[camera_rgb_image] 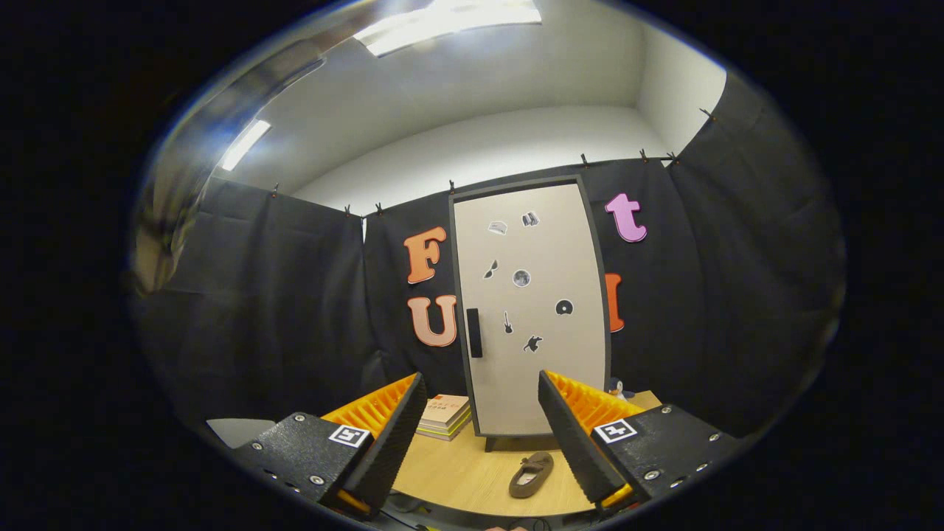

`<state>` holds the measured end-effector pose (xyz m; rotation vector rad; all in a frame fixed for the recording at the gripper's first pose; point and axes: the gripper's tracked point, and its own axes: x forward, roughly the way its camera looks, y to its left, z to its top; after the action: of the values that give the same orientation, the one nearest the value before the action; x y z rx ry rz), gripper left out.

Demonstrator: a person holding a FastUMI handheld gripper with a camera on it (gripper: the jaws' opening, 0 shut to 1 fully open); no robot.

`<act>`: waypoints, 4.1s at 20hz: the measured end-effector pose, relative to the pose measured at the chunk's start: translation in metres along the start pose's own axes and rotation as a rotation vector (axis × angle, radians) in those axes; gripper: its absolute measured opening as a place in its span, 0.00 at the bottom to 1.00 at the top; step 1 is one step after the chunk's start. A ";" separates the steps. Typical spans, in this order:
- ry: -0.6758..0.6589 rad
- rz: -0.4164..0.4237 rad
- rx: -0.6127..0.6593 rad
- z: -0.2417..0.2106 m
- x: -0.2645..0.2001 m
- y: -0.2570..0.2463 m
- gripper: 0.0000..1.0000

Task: Open the shoe cabinet door, grab the shoes and put them into the shoe cabinet, then close the shoe cabinet door.

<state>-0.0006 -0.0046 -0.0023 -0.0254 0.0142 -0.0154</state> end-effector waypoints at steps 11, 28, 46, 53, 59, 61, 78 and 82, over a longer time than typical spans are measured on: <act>-0.001 -0.034 -0.027 -0.012 0.051 0.016 0.95; 0.010 -0.180 -0.045 -0.039 0.203 0.071 0.95; 0.049 -0.260 -0.061 -0.096 0.405 0.030 0.80; 0.083 -0.283 -0.078 -0.108 0.435 0.022 0.59; 0.092 -0.294 -0.090 -0.109 0.437 0.027 0.32; 0.111 -0.279 -0.097 -0.111 0.437 0.027 0.28; 0.146 -0.254 -0.134 -0.095 0.340 0.020 0.25; 0.168 -0.250 -0.147 -0.093 0.320 0.010 0.25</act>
<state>0.3184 -0.0020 -0.1005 -0.1730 0.1802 -0.2664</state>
